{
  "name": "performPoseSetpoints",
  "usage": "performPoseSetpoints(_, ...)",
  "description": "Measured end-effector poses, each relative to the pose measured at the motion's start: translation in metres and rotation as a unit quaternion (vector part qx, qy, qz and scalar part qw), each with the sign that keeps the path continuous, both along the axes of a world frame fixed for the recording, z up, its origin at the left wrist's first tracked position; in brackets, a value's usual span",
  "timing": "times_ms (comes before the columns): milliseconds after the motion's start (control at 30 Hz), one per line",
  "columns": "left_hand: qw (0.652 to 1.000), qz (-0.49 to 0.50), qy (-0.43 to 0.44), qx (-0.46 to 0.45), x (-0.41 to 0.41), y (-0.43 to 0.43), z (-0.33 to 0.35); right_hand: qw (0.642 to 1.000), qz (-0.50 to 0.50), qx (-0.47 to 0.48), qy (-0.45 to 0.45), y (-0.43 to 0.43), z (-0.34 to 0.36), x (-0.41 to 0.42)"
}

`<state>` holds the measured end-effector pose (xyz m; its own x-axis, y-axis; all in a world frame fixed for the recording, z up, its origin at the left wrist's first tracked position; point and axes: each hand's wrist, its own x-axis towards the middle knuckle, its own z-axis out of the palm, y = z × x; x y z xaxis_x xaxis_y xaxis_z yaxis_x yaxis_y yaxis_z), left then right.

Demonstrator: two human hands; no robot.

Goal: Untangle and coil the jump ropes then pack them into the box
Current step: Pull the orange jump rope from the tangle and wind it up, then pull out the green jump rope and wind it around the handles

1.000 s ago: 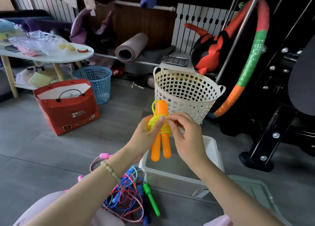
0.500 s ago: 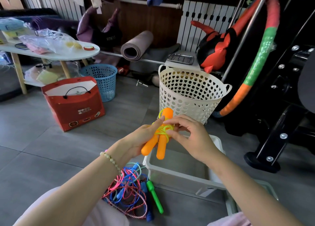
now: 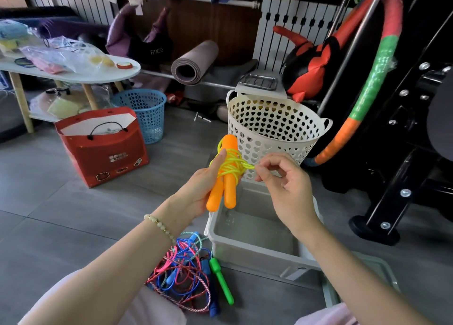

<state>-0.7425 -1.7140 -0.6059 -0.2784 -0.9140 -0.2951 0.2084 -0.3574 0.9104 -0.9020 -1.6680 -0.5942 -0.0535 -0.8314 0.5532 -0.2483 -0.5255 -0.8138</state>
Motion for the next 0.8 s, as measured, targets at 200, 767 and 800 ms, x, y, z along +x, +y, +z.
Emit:
performPoseSetpoints(200,0.993,-0.03,-0.068,-0.093,0.003,0.003,-0.016,0.991,0.025,0.104,0.078,0.001,-0.003,-0.003)
performPoseSetpoints(767,0.923,-0.253,-0.269,-0.106,-0.051,0.027,-0.086,0.842,0.005,0.537,-0.053,0.043,-0.078,-0.083)
performPoseSetpoints(800,0.924,-0.253,-0.274,-0.08,-0.047,0.029,-0.101,0.822,-0.003,0.567,-0.052,0.051,-0.096,-0.089)
